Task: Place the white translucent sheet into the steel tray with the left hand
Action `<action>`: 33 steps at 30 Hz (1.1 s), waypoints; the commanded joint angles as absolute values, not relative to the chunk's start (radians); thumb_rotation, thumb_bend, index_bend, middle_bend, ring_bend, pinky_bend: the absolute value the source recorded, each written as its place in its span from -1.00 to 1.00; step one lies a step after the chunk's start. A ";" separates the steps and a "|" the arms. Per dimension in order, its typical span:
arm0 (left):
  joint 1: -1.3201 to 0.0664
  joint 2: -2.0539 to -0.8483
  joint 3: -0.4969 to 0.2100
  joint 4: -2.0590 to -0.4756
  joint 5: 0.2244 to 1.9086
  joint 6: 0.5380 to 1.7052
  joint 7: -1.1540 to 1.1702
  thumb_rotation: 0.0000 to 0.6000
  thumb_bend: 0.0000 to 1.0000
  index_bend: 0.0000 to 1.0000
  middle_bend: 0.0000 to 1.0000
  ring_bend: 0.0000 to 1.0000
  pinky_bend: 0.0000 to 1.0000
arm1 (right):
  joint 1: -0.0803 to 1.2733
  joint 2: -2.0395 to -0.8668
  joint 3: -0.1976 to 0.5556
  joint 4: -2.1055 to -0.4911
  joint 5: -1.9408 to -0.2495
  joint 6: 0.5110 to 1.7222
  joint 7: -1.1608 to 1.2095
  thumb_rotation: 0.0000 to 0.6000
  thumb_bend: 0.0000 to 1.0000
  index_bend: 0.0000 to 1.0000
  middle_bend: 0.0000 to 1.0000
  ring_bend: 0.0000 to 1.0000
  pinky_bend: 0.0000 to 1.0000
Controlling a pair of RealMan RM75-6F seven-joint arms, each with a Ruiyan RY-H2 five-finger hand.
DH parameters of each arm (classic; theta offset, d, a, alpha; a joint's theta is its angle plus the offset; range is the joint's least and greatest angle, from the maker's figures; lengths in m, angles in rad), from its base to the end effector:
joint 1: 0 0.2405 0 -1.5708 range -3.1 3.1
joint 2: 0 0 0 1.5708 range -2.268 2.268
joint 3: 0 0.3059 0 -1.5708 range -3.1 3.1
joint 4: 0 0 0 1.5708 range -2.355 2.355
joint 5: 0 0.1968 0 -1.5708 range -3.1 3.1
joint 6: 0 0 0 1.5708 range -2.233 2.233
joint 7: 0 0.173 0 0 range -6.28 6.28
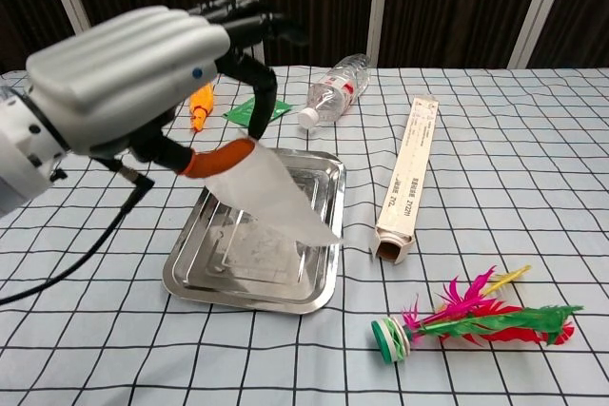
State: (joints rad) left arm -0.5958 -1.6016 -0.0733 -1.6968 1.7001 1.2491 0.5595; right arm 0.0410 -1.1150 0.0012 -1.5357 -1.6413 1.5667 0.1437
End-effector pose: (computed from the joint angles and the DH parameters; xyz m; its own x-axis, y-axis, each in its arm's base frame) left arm -0.1024 0.2873 -0.0015 0.4291 -0.1300 0.8939 0.5970 -0.7019 -0.3886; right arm -0.3496 -0.1873 0.1954 0.3411 0.0010 0.9400 -0.9345 -0.1077 0.3392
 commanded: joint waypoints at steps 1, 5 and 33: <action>-0.575 -1.602 -0.043 -1.653 1.709 1.260 0.532 1.00 -0.02 0.17 -0.83 -1.00 -1.00 | 0.042 -1.115 0.001 -1.537 -1.641 1.565 0.142 1.00 -0.42 -1.00 -1.00 -1.00 -1.00; -0.557 -1.586 -0.019 -1.619 1.700 1.262 0.501 1.00 -0.02 0.16 -0.83 -1.00 -1.00 | 0.042 -1.116 0.001 -1.539 -1.640 1.562 0.139 1.00 -0.42 -1.00 -1.00 -1.00 -1.00; -0.579 -1.669 -0.009 -1.397 1.632 1.153 0.450 1.00 -0.07 0.00 -0.88 -1.00 -1.00 | 0.044 -1.113 0.001 -1.541 -1.640 1.560 0.150 1.00 -0.42 -1.00 -1.00 -1.00 -1.00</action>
State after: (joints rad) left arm -0.5796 -1.6705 -0.0108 -1.3973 1.6317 1.1527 0.4486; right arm 0.0435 -1.1129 0.0011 -1.5412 -1.6397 1.5597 0.1502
